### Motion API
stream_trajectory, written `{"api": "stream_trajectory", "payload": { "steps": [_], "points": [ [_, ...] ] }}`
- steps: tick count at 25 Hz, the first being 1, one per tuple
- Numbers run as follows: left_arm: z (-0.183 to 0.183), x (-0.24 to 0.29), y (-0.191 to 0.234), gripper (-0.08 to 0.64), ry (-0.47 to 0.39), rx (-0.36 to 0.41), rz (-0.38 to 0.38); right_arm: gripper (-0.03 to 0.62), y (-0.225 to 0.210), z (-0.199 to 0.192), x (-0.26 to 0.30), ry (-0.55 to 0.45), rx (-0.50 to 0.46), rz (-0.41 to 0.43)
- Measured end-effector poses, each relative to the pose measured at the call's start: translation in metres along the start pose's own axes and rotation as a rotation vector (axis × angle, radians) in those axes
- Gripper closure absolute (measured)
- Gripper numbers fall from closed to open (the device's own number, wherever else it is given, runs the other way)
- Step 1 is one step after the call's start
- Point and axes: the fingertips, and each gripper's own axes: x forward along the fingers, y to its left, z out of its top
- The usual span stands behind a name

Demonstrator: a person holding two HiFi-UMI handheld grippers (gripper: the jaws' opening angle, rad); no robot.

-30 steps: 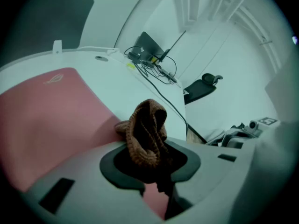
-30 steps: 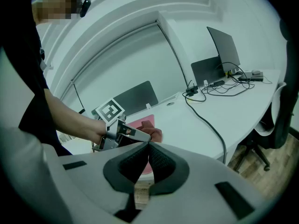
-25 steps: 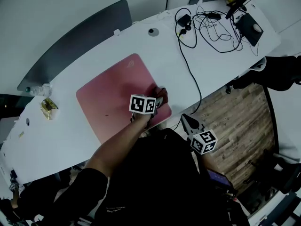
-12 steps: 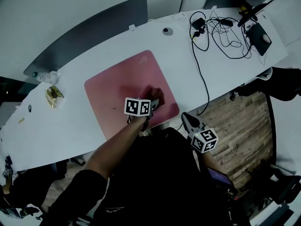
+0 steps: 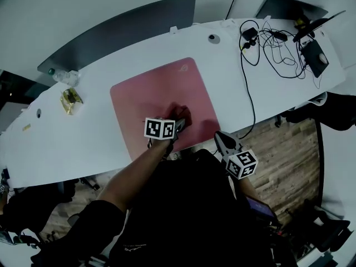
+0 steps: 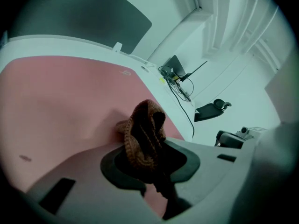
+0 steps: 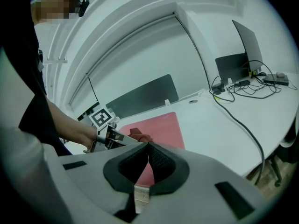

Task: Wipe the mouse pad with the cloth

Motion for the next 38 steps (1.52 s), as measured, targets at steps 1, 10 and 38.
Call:
{"api": "stream_trajectory", "payload": {
  "steps": [1, 10, 38],
  "points": [
    [-0.002, -0.004, 0.003, 0.454, -0.003, -0.006, 0.004, 0.566, 0.003, 0.000, 0.002, 0.001, -0.004, 0.006],
    [-0.023, -0.044, 0.032, 0.454, -0.051, -0.063, 0.042, 0.566, 0.025, -0.003, 0.017, 0.020, -0.038, 0.057],
    [-0.086, -0.169, 0.124, 0.449, -0.138, -0.241, 0.211, 0.566, 0.074, -0.006, 0.051, 0.065, -0.107, 0.163]
  ]
}}
